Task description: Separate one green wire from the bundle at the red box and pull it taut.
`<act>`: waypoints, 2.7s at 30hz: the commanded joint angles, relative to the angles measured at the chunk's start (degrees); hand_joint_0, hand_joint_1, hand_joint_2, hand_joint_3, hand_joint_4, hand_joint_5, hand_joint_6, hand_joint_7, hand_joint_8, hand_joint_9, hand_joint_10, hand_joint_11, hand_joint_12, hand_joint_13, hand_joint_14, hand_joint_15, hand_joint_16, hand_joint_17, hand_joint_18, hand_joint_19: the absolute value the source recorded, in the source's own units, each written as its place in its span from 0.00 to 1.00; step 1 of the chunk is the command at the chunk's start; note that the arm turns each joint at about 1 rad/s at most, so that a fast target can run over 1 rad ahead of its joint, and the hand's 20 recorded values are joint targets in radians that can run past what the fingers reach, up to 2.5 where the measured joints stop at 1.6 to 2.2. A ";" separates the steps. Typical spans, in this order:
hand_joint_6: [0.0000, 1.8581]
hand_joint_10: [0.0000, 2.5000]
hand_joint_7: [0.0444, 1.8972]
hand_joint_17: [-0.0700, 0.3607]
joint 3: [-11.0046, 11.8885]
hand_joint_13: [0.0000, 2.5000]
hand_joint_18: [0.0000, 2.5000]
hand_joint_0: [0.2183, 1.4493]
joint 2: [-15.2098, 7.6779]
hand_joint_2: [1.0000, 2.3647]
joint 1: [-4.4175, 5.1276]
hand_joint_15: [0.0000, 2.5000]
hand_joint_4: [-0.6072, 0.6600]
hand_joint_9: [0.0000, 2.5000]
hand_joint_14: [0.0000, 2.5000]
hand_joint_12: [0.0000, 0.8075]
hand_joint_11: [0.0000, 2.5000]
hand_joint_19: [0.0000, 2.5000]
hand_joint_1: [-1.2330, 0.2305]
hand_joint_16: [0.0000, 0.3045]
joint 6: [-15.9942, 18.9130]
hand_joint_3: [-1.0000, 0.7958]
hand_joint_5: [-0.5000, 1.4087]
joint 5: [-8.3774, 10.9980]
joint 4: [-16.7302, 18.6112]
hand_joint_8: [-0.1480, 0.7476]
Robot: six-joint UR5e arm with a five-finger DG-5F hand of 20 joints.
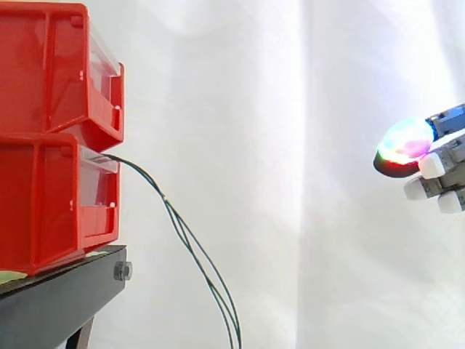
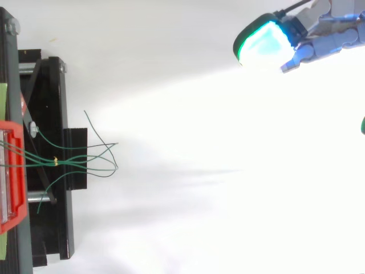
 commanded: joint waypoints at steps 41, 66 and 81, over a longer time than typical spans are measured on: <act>0.27 0.00 0.37 0.37 1.16 0.17 0.14 0.27 -10.02 0.00 0.35 0.03 0.69 0.27 0.00 0.39 0.09 0.05 0.42 0.13 -6.08 0.31 0.16 3.60 12.68 0.47; 0.27 0.00 0.40 0.37 21.11 0.19 0.16 0.27 -28.47 0.00 2.20 0.04 0.74 0.31 0.00 0.39 0.11 0.05 0.42 0.13 -7.40 0.31 0.18 4.40 14.18 0.49; 0.27 0.00 0.44 0.37 26.21 0.20 0.17 0.27 -33.57 0.00 3.34 0.04 0.77 0.33 0.00 0.40 0.12 0.07 0.42 0.13 -3.62 0.30 0.20 1.76 15.41 0.49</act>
